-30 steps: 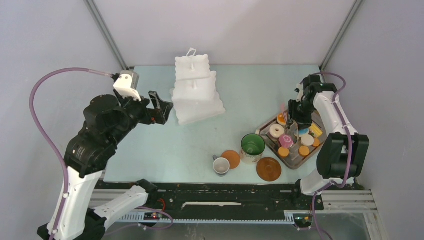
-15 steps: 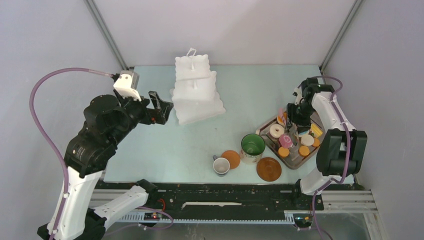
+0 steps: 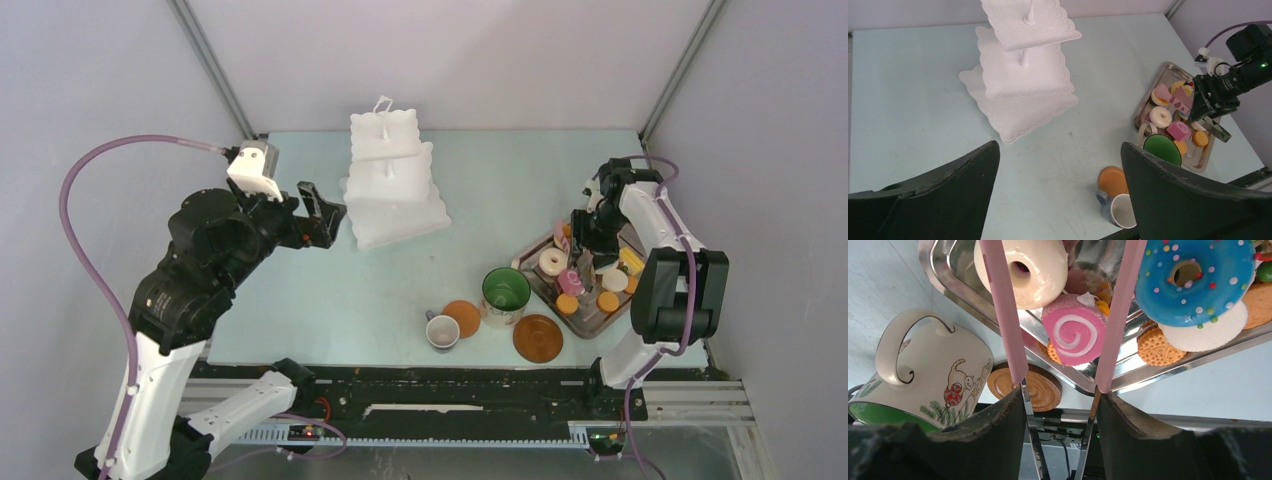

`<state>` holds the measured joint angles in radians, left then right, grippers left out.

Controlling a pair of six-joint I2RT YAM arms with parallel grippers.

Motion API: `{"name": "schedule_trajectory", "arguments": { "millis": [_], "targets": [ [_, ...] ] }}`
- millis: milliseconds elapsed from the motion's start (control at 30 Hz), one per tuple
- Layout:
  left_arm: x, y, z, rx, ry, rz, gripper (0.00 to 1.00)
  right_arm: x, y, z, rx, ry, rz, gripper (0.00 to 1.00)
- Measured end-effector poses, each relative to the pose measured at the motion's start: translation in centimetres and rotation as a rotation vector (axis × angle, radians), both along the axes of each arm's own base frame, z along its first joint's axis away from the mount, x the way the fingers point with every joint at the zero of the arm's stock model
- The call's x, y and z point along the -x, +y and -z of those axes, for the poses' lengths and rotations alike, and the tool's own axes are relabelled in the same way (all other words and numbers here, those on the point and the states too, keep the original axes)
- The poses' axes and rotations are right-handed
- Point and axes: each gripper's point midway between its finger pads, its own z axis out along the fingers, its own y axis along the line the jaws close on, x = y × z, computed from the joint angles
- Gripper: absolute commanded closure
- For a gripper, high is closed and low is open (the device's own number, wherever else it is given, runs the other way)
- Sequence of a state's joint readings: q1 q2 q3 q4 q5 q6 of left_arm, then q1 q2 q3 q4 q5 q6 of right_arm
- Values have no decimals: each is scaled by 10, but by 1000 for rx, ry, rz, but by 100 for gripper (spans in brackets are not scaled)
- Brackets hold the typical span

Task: Serve the afternoon tea

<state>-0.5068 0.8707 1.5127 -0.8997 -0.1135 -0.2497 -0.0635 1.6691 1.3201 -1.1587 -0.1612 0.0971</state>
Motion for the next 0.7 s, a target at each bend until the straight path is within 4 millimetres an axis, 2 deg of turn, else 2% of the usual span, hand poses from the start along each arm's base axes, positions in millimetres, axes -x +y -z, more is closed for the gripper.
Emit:
{"name": "schedule_trajectory", "arguments": {
  "millis": [400,700],
  "targets": [
    [-2,2,1,-12,0,-10,2,-5,0,13,-1,22,-4,47],
    [-5,1,3,-17,7,-12,2,-6,2,14,-9,21,-8,47]
  ]
}}
